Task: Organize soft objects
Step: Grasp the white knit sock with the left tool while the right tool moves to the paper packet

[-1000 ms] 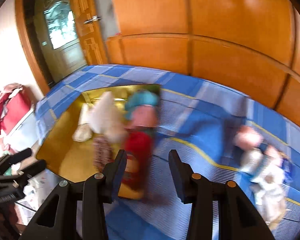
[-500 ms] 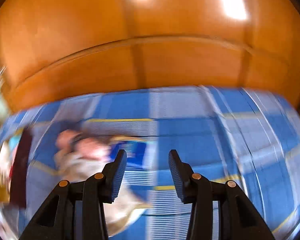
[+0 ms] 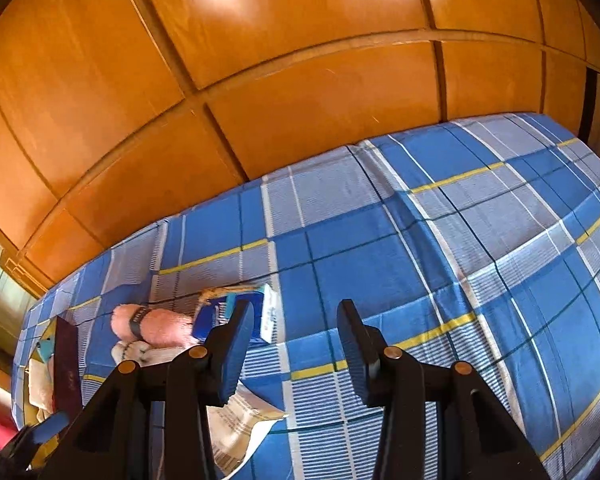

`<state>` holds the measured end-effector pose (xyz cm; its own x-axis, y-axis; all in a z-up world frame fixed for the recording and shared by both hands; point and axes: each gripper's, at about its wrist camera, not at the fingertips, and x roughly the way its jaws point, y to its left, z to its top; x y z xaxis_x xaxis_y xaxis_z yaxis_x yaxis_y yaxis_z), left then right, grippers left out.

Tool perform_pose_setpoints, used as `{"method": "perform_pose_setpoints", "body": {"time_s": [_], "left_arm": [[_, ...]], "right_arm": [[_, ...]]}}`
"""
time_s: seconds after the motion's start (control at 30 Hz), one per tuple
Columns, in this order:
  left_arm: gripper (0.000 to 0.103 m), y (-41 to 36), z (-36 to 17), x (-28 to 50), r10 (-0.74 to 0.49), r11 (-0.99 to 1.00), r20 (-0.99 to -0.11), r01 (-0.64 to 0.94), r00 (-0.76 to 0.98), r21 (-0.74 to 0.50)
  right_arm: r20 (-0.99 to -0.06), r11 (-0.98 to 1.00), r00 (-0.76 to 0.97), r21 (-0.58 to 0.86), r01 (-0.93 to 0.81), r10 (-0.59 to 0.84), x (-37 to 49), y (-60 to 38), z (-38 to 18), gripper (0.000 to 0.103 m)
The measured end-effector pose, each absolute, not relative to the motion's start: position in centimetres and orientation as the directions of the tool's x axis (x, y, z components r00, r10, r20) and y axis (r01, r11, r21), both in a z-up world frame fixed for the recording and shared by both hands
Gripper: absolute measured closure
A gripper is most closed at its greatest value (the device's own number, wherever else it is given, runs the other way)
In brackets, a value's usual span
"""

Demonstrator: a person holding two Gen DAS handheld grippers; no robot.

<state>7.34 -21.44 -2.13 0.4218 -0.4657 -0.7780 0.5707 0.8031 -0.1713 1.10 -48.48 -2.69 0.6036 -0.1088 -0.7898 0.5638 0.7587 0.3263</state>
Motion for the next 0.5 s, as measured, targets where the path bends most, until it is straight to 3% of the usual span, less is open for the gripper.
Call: {"method": "perform_pose_setpoints", "body": {"time_s": [0.23, 0.4, 0.47, 0.5], "left_arm": [[0.021, -25.5, -4.6, 12.0, -0.487, 0.835, -0.789, 0.464, 0.374, -0.295], [0.019, -28.1, -5.9, 14.3, -0.46, 0.86, -0.792, 0.424, 0.402, -0.285], [0.026, -28.8, -6.6, 14.9, -0.453, 0.865, -0.801, 0.41, 0.391, -0.289], [0.042, -29.1, -6.9, 15.0, -0.449, 0.867, -0.804, 0.406, 0.39, -0.287]], "right_arm": [[-0.789, 0.753, 0.614, 0.379, 0.538, -0.042, 1.6, -48.5, -3.2, 0.059], [-0.79, 0.759, 0.613, 0.383, 0.527, -0.028, 1.8, -48.3, -3.3, 0.059], [-0.791, 0.757, 0.612, 0.387, 0.526, -0.021, 1.9, -48.3, -3.4, 0.059], [-0.791, 0.758, 0.611, 0.387, 0.525, -0.02, 1.9, -48.3, -3.5, 0.059]]}}
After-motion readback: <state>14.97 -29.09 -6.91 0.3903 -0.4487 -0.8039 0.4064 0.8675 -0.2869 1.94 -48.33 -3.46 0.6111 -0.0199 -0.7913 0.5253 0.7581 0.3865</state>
